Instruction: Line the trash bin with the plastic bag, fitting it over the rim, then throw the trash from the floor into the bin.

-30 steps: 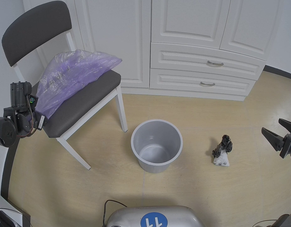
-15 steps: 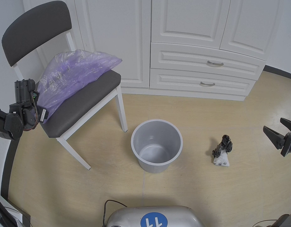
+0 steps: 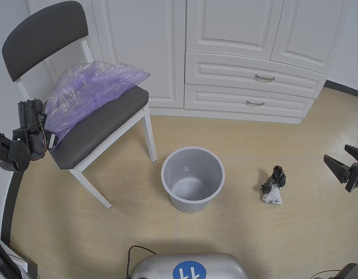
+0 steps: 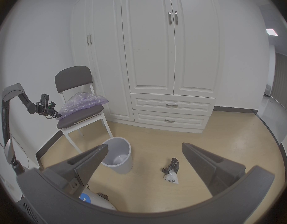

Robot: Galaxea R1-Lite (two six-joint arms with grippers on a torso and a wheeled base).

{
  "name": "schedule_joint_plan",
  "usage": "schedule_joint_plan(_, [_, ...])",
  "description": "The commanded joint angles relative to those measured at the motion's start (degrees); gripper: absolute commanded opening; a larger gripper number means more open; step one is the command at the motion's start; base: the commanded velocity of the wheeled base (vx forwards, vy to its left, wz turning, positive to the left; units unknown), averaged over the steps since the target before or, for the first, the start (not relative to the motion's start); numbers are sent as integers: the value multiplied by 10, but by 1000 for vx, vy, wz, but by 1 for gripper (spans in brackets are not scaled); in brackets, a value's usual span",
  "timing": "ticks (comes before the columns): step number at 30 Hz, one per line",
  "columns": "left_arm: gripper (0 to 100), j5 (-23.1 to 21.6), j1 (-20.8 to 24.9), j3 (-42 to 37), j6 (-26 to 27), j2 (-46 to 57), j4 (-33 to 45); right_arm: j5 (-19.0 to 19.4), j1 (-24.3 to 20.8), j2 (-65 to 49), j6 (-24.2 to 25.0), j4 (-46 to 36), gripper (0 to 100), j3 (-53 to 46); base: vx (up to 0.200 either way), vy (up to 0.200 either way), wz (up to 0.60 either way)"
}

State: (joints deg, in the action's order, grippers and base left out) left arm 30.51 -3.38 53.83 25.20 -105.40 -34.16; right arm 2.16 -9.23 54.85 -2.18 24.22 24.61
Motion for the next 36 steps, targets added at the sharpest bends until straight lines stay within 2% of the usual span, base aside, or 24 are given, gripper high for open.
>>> schedule_joint_plan(1, [100, 0, -1, -1, 7, 3, -3, 0, 0, -1, 0, 0, 100, 0, 0, 0, 0])
schedule_joint_plan(4, [100, 1, -1, -1, 12, 6, -3, 0, 0, 0, 0, 0, 100, 0, 0, 0, 0])
schedule_joint_plan(5, [0, 1, -1, -1, 13, 7, -3, 0, 0, 0, 0, 0, 100, 0, 0, 0, 0])
schedule_joint_plan(13, [0, 8, 3, -7, 21, 12, -19, 0, 2, 1, -1, 1, 100, 1, 0, 0, 0])
schedule_joint_plan(17, [0, 32, 7, -36, 21, 20, -56, 0, 2, -1, -3, 1, 100, 1, 0, 0, 0])
schedule_joint_plan(24, [0, 29, 3, -102, 21, 41, -161, 0, 3, -6, -4, 0, 100, 0, 0, 0, 0])
schedule_joint_plan(26, [0, 15, 0, -156, 20, 62, -220, 0, 3, -7, -12, 0, 100, -4, 0, 0, 0])
schedule_joint_plan(29, [0, -23, 0, -210, 18, 88, -266, 0, 3, -11, -33, 0, 100, -10, 0, 0, 0])
schedule_joint_plan(33, [0, -70, 6, -257, 16, 136, -287, -1, 4, -14, -48, 0, 100, -14, 0, 0, 0])
schedule_joint_plan(36, [0, -72, 7, -269, 13, 167, -282, -5, 4, -19, -49, 0, 100, -11, 0, 0, 0])
